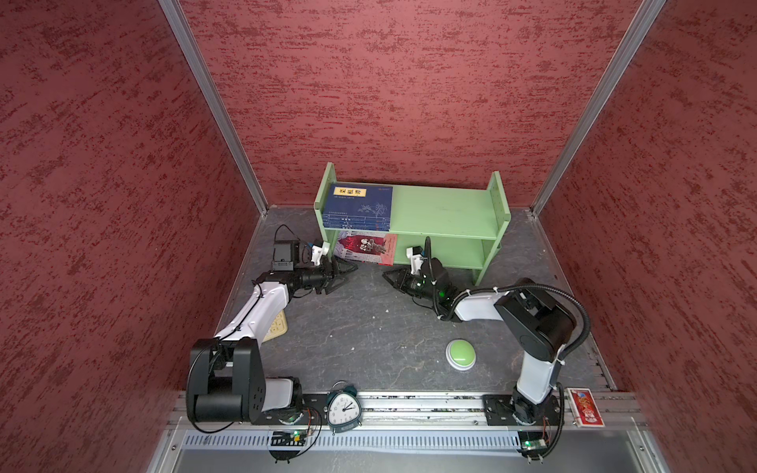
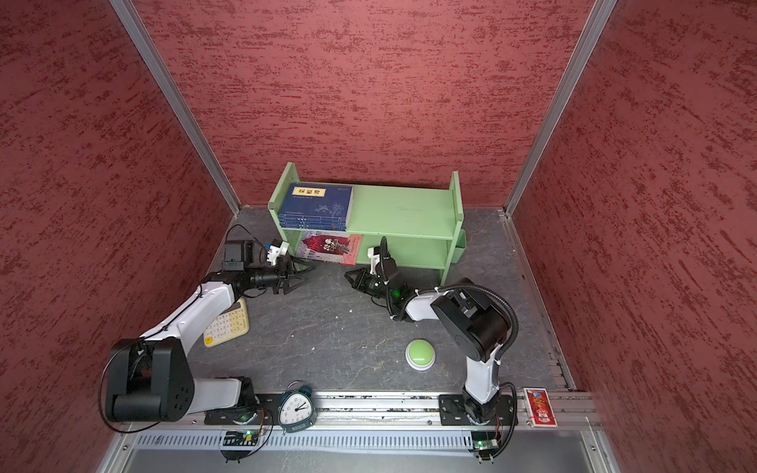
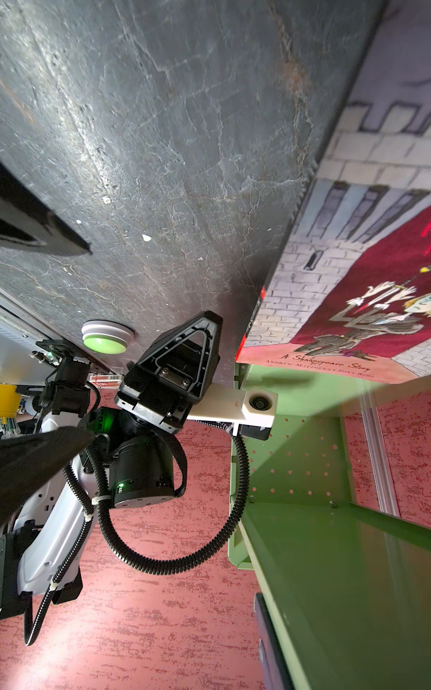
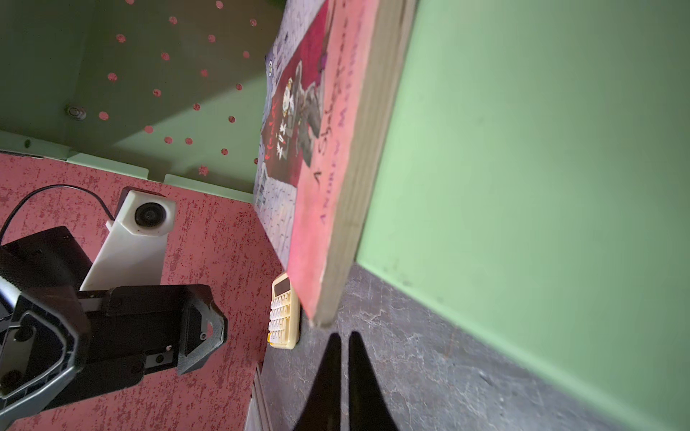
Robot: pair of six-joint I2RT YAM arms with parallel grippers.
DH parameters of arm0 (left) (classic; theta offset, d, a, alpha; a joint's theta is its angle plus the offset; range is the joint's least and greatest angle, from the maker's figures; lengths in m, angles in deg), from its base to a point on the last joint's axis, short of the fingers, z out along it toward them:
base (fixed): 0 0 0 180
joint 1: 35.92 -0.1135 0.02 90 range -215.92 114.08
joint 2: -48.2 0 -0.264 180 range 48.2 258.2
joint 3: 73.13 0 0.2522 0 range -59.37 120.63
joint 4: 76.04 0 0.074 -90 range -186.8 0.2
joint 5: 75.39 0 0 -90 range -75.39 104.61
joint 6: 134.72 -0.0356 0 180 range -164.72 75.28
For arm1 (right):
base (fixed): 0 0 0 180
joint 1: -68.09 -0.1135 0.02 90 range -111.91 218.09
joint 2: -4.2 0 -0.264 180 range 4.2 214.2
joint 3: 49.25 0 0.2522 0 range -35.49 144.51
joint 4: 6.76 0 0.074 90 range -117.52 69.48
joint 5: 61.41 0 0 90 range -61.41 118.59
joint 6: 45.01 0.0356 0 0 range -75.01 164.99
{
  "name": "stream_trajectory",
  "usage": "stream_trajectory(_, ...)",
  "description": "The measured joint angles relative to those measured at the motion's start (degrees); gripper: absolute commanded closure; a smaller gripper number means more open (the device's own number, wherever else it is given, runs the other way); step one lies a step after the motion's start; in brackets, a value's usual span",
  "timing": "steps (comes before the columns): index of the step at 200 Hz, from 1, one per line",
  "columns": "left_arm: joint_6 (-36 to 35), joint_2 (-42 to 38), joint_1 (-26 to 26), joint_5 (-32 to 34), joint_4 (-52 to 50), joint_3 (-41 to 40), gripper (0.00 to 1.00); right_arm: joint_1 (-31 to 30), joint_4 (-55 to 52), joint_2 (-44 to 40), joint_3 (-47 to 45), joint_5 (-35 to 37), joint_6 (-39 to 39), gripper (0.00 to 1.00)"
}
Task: Stacking books/files
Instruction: Move the book to the bookshelf.
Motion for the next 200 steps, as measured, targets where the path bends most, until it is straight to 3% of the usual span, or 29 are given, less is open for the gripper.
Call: stream_trajectory(200, 1.11, 0.0, -1.22, -0.04, 0.37, -0.59, 0.27, 1.22, 0.87, 2.29, 3.21, -1.31, 0.63, 0.91)
